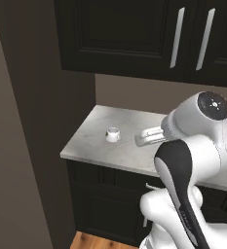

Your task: Clear the mugs and bowl far away from the sink.

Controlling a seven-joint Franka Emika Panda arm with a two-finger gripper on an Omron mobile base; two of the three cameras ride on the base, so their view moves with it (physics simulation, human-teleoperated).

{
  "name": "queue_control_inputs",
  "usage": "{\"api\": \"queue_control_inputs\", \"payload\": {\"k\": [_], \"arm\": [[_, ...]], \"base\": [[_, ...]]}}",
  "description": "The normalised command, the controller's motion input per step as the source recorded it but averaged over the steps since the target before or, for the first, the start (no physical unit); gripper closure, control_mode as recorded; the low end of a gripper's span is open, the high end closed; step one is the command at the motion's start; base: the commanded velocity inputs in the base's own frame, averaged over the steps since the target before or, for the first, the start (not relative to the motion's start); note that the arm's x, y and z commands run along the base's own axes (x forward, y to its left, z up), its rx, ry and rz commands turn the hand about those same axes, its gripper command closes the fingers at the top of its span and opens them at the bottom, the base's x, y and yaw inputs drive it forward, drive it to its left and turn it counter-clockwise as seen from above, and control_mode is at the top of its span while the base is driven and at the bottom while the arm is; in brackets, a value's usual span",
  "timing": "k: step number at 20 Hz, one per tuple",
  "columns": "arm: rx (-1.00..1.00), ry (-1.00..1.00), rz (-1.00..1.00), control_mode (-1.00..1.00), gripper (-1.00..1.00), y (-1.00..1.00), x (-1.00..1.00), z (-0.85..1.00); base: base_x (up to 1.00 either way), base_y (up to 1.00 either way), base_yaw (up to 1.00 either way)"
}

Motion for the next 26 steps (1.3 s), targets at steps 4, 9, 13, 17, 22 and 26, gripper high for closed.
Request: {"api": "queue_control_inputs", "payload": {"k": [4, 9, 13, 17, 22, 26], "arm": [[0.05, -0.01, 0.0, -1.0, -1.0, -0.33, -0.22, 0.1], [0.01, -0.07, 0.0, -1.0, -1.0, -0.24, -0.19, 0.0], [0.0, -0.06, 0.0, -1.0, -1.0, -0.16, -0.11, 0.0], [0.0, 0.0, -0.05, -1.0, -1.0, -0.12, 0.0, 0.0], [0.0, 0.0, -0.08, -1.0, -1.0, -0.11, 0.0, 0.0], [0.0, 0.0, -0.07, -1.0, -1.0, -0.02, -0.19, 0.0]], "base": [[0.0, 0.0, 0.0], [0.0, 0.0, 0.0], [0.0, 0.0, 0.0], [0.0, 0.0, 0.0], [0.0, 0.0, 0.0], [0.0, 0.0, 0.0]]}}
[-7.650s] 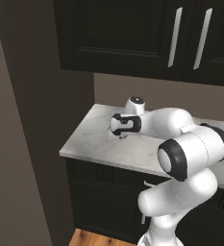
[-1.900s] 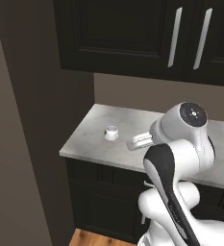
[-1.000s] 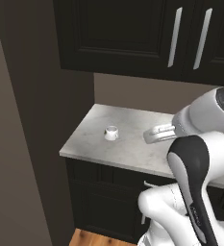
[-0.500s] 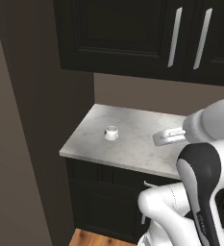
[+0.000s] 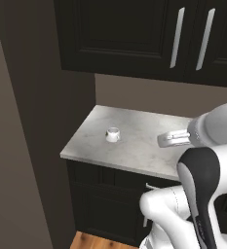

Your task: Clear the mugs and bowl far away from the sink.

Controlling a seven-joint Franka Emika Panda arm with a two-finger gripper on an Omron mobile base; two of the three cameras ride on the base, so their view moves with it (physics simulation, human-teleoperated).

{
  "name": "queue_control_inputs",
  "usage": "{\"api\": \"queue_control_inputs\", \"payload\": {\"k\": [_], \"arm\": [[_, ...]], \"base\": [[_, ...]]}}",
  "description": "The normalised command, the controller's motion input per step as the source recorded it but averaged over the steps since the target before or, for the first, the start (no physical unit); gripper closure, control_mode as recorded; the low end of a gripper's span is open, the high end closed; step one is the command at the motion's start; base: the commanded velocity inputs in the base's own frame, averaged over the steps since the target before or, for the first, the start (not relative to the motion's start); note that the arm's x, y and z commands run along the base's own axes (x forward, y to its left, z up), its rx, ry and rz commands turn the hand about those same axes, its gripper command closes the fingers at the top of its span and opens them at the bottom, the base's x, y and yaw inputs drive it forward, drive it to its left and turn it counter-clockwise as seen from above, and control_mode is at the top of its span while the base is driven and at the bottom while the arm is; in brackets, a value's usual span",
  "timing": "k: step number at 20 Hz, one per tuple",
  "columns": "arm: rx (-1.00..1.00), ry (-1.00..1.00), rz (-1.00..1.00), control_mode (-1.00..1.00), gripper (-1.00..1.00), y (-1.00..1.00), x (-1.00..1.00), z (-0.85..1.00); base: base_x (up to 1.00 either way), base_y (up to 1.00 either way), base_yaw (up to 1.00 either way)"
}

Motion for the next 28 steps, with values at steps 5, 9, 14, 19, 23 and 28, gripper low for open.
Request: {"api": "queue_control_inputs", "payload": {"k": [5, 9, 14, 19, 23, 28], "arm": [[0.0, 0.0, 0.0, 1.0, -1.0, 0.0, 0.0, 0.0], [0.0, 0.0, 0.0, 1.0, -1.0, 0.0, 0.0, 0.0], [0.0, 0.0, 0.0, 1.0, -1.0, 0.0, 0.0, 0.0], [0.0, 0.0, 0.0, 1.0, -1.0, 0.0, 0.0, 0.0], [0.0, 0.0, 0.0, 1.0, -1.0, 0.0, 0.0, 0.0], [0.0, 0.0, 0.0, 1.0, -1.0, 0.0, 0.0, 0.0]], "base": [[-0.78, -0.09, -0.13], [-1.0, -0.04, -0.12], [-0.74, 0.0, -0.15], [-0.05, 0.09, -0.55], [0.09, 0.16, -0.92], [0.0, 0.0, -1.0]]}}
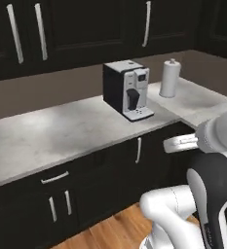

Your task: Clear the mugs and bowl far away from the sink.

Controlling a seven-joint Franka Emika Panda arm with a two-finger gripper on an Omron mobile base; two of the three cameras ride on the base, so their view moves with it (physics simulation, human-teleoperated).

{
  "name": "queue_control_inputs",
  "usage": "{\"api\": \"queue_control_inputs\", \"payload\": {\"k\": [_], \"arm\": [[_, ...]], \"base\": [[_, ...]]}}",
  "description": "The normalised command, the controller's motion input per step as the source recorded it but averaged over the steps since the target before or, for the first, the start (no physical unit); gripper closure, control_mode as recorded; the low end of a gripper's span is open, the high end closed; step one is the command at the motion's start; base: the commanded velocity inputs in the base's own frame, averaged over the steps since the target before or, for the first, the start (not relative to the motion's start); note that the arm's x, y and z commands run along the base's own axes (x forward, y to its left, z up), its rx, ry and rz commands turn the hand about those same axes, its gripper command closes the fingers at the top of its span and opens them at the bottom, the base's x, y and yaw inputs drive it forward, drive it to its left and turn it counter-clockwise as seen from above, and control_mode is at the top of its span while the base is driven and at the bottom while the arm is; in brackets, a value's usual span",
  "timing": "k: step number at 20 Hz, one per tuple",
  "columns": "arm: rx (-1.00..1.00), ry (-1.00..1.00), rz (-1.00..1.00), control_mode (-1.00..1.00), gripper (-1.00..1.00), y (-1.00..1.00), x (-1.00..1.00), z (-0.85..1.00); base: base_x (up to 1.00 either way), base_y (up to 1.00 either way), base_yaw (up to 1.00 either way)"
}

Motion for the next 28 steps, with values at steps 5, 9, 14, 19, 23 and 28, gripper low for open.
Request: {"api": "queue_control_inputs", "payload": {"k": [5, 9, 14, 19, 23, 28], "arm": [[0.0, 0.0, 0.0, 1.0, -1.0, 0.0, 0.0, 0.0], [0.0, 0.0, 0.0, 1.0, -1.0, 0.0, 0.0, 0.0], [0.0, 0.0, 0.0, 1.0, -1.0, 0.0, 0.0, 0.0], [0.0, 0.0, 0.0, 1.0, -1.0, 0.0, 0.0, 0.0], [0.0, 0.0, 0.0, 1.0, -1.0, 0.0, 0.0, 0.0], [0.0, 0.0, 0.0, 1.0, -1.0, 0.0, 0.0, 0.0]], "base": [[0.0, 0.0, -1.0], [0.0, 0.0, -1.0], [0.0, 0.0, -0.97], [0.0, -0.2, -0.82], [0.11, -0.76, -0.31], [0.14, -1.0, 0.04]]}}
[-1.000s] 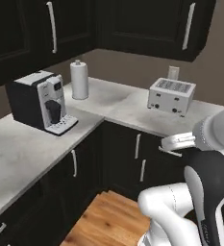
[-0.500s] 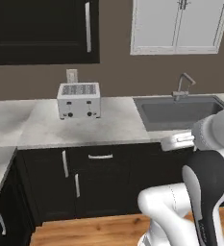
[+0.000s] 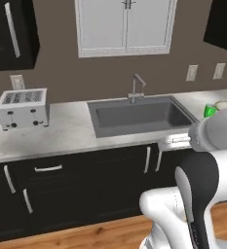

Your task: Clear the mugs and bowl far away from the sink.

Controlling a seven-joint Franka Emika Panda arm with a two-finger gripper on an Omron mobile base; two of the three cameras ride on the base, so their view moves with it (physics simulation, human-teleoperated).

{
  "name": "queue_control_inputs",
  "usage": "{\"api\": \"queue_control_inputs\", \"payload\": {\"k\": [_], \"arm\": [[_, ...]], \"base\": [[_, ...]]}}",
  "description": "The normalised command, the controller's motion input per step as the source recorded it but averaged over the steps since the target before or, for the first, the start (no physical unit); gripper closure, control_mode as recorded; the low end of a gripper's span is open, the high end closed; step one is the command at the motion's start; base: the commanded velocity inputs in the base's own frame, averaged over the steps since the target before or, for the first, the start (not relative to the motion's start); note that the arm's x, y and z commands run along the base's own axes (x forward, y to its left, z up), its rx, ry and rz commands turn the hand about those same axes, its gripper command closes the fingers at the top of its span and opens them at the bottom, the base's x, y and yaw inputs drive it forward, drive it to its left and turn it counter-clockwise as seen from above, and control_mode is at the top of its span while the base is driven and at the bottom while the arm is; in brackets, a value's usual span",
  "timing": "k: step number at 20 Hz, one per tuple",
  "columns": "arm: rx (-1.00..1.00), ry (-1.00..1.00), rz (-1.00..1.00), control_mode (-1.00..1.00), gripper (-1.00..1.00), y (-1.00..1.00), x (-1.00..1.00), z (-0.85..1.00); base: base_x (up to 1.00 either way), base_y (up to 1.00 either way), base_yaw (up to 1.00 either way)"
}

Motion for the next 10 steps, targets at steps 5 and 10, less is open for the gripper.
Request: {"api": "queue_control_inputs", "payload": {"k": [5, 10], "arm": [[0.0, 0.0, 0.0, 1.0, -1.0, 0.0, 0.0, 0.0], [0.0, 0.0, 0.0, 1.0, -1.0, 0.0, 0.0, 0.0]], "base": [[0.0, -1.0, -0.01], [0.12, -0.81, -0.22]]}}
